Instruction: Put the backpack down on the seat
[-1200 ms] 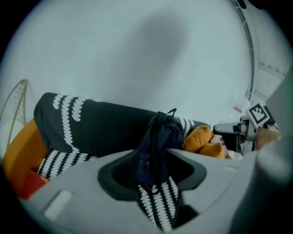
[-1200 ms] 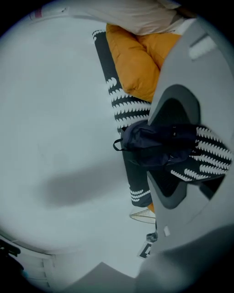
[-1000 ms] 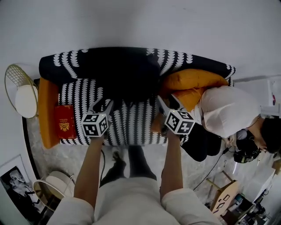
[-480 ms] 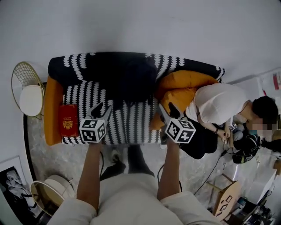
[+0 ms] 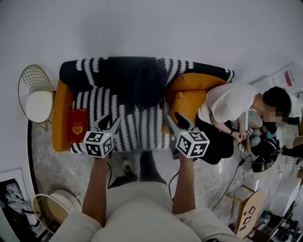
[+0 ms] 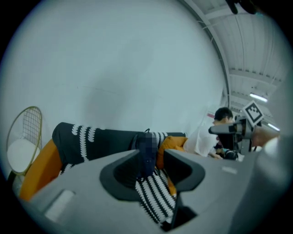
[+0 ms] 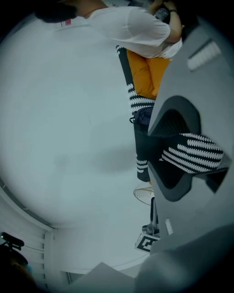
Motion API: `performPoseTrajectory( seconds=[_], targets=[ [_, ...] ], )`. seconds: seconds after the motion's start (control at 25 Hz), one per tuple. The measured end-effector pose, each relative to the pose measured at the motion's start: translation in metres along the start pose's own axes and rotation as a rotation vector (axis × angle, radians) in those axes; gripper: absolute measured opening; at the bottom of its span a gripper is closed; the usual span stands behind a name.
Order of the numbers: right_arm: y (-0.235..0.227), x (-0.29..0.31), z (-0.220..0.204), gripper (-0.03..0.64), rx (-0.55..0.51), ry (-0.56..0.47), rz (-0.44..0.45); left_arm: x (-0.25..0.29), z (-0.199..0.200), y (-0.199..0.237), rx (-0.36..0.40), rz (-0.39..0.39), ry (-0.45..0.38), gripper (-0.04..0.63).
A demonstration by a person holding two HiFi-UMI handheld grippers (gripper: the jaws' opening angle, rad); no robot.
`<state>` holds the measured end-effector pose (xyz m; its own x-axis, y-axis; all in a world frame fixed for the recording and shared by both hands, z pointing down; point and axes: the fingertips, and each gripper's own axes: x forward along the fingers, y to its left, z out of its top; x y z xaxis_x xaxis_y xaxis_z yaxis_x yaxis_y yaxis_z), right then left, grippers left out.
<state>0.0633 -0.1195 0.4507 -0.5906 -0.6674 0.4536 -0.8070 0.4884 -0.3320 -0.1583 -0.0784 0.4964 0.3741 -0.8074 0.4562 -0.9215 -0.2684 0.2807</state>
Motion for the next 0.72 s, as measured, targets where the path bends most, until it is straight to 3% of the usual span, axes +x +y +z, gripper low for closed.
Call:
performPoseTrajectory(
  seconds=[0.28, 0.36, 0.48, 0.6, 0.72],
  targets=[
    [0.053, -0.064, 0.018, 0.135, -0.076, -0.064, 0.007, -0.072, 0.014, -0.034, 0.090, -0.039, -0.030, 0.155],
    [0.071, -0.082, 0.028, 0.086, -0.090, -0.097, 0.026, -0.092, 0.025, -0.047, 0.103, -0.056, -0.058, 0.155],
    [0.100, -0.109, 0.035, 0.080, -0.123, -0.139, 0.059, -0.120, 0.038, -0.070, 0.138, -0.091, -0.099, 0.151],
    [0.132, -0.137, 0.048, 0.035, -0.144, -0.201, 0.103, -0.154, 0.053, -0.091, 0.174, -0.111, -0.169, 0.088],
    [0.163, -0.166, 0.060, 0.023, -0.166, -0.250, 0.159, -0.187, 0.068, -0.112, 0.231, -0.118, -0.224, 0.080]
  ],
)
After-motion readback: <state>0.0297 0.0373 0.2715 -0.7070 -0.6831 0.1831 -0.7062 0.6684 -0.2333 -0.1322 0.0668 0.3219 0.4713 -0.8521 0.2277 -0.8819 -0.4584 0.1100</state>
